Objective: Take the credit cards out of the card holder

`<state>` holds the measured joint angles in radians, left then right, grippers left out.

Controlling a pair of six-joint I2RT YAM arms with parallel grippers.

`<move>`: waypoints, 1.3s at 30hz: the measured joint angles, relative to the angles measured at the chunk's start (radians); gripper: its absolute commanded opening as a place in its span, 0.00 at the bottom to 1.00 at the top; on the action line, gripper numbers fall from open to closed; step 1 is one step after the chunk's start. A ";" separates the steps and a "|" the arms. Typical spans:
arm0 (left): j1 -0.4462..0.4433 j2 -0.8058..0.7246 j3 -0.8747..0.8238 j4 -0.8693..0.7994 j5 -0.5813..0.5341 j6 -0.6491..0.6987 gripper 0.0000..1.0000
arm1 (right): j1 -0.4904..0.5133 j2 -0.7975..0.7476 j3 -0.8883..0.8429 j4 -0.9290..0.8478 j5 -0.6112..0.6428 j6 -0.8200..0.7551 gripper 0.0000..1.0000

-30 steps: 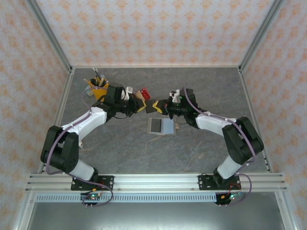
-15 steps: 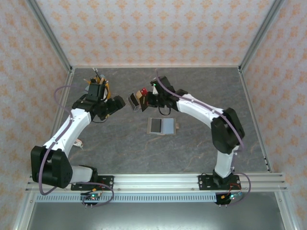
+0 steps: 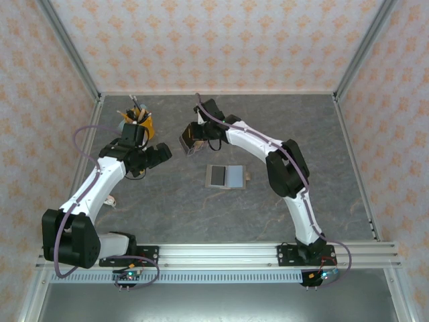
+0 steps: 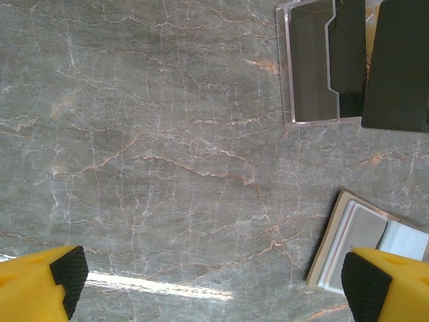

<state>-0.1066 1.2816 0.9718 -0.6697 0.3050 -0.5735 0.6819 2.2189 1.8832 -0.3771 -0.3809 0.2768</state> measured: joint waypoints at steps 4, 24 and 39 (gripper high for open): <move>0.000 0.004 0.000 0.000 0.001 0.000 1.00 | 0.000 0.034 0.045 -0.006 0.002 -0.043 0.00; 0.000 0.017 0.000 0.000 0.032 -0.001 1.00 | 0.000 0.124 0.181 -0.132 0.022 -0.164 0.25; -0.016 0.039 -0.011 0.036 0.117 -0.002 1.00 | -0.033 -0.397 -0.442 -0.040 0.015 0.145 0.50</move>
<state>-0.1230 1.3201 0.9607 -0.6338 0.4217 -0.5751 0.6491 1.8217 1.4410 -0.4171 -0.3660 0.4221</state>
